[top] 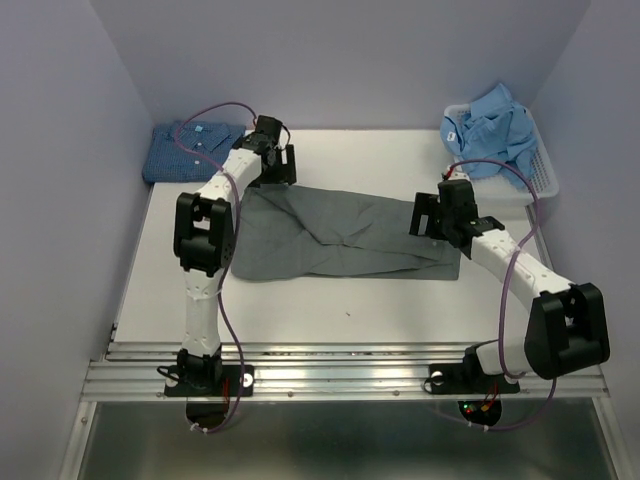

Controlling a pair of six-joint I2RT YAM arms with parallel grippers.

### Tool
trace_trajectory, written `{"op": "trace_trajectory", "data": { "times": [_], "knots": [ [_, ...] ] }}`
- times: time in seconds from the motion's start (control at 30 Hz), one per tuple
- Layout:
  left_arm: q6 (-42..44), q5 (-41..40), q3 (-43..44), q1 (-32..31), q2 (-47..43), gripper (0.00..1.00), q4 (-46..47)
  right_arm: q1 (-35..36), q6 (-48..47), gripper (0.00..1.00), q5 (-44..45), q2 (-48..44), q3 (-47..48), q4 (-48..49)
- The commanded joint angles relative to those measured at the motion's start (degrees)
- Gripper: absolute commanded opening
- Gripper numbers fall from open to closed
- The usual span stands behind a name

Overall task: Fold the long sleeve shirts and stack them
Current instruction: Fold the shirt

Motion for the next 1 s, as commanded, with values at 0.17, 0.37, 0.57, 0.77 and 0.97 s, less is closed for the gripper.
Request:
{"op": "trace_trajectory", "data": {
  "times": [0.17,0.37,0.57,0.77,0.97],
  "knots": [
    [14.64,18.84,4.68,3.02,-1.12,0.99,11.08,0.35,-2.42,1.0,3.48,2.04,1.8,-0.92],
    [31.69,29.41,12.93,4.08,6.16,0.99,2.3,0.35,-3.48,1.0,3.83,2.92,2.76,-1.44],
    [34.34,39.53,17.42,7.77,9.68,0.99,-1.75,0.35,-3.83,1.0,4.09,2.31,3.2,-1.97],
    [35.22,41.99,18.31,8.21,11.54,0.99,-4.12,0.35,-4.18,1.0,4.09,2.13,3.73,-2.32],
    [34.08,46.28,14.97,8.65,9.18,0.98,-2.81,0.35,-3.92,1.0,3.83,2.48,3.47,-2.32]
  ]
}}
